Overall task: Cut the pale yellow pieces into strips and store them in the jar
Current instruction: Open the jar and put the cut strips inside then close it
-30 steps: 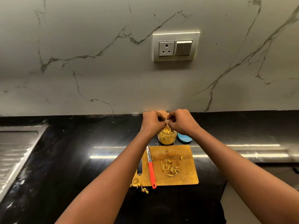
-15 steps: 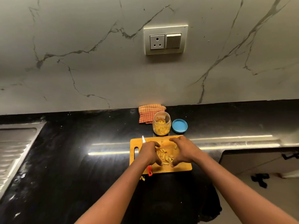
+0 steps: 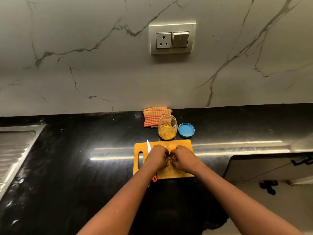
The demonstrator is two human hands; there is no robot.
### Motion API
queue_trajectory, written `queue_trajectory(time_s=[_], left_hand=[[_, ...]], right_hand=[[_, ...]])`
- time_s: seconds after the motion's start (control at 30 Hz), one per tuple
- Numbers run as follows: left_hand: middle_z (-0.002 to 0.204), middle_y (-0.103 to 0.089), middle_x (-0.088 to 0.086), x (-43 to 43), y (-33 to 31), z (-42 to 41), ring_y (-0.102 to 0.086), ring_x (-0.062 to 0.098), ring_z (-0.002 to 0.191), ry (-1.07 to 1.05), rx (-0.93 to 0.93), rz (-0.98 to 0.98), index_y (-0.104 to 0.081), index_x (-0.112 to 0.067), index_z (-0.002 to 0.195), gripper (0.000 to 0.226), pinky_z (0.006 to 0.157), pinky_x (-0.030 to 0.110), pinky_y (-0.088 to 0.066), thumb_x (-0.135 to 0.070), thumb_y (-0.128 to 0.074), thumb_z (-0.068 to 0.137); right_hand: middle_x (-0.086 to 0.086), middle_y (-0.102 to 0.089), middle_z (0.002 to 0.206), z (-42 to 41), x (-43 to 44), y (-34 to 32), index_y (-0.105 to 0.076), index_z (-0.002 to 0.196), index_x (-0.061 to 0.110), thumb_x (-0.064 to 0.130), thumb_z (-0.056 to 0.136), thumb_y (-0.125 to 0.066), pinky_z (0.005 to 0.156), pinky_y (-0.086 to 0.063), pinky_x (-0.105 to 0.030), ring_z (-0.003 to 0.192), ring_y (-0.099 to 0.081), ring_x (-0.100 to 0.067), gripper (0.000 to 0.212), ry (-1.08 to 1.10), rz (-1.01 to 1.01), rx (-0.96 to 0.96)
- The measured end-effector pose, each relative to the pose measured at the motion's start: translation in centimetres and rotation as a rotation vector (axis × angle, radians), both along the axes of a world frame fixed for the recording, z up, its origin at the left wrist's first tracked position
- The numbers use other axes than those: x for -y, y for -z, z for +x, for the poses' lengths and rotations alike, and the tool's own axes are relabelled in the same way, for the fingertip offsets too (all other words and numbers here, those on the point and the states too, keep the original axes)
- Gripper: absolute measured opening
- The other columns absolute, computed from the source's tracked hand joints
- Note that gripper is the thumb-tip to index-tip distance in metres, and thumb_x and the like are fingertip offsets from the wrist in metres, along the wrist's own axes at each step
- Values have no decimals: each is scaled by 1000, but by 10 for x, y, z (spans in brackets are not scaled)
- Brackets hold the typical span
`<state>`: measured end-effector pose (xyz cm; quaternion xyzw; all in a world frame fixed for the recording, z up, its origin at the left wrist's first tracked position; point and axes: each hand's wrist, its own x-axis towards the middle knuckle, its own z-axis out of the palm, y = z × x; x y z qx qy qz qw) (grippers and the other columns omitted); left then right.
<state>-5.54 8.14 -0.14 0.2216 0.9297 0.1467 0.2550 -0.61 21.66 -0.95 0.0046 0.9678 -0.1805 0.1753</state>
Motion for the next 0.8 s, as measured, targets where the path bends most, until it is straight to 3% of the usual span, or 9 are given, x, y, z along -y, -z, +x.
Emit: queue_trajectory(time_s=[0.13, 0.3, 0.53, 0.67, 0.8], left_hand=[[104, -69, 5, -2, -2, 0, -63, 21, 97, 29, -19, -11, -70, -15, 112, 31, 84, 29, -52, -13, -73, 81], [96, -69, 8, -1, -2, 3, -63, 23, 89, 13, -40, 20, -71, -12, 98, 15, 70, 27, -44, -9, -63, 86], [90, -72, 3, 5, 3, 1, -64, 14, 83, -73, -1, 127, -75, -13, 93, 16, 78, 27, -56, -16, -77, 77], [87, -71, -1, 9, 6, 5, -62, 7, 76, -143, 2, 203, -76, -14, 91, 16, 72, 20, -53, -14, -79, 76], [80, -68, -5, 11, 3, 9, -61, 6, 71, -189, 20, 247, -75, -16, 86, 12, 66, 16, -50, -13, -80, 75]], right_hand=[[-9, -61, 110, -2, 6, -2, -64, 117, 16, 25, 88, -60, 82, -49, -33, 99, -58, -25, 30, -24, 28, -6], [-3, -70, 99, -7, 10, -1, -70, 104, 18, 26, 79, -72, 78, -54, -35, 91, -62, -21, 27, -1, -16, -13], [0, -68, 87, -9, 9, 2, -70, 94, 17, 30, 74, -79, 70, -51, -30, 80, -61, -16, 25, 52, -89, -11], [6, -64, 79, -5, 5, 2, -69, 88, 19, 26, 75, -77, 63, -47, -22, 74, -58, -11, 17, 77, -157, -20], [7, -65, 74, 0, 1, 3, -69, 81, 20, 22, 72, -75, 66, -55, -28, 71, -61, -9, 11, 161, -255, -27]])
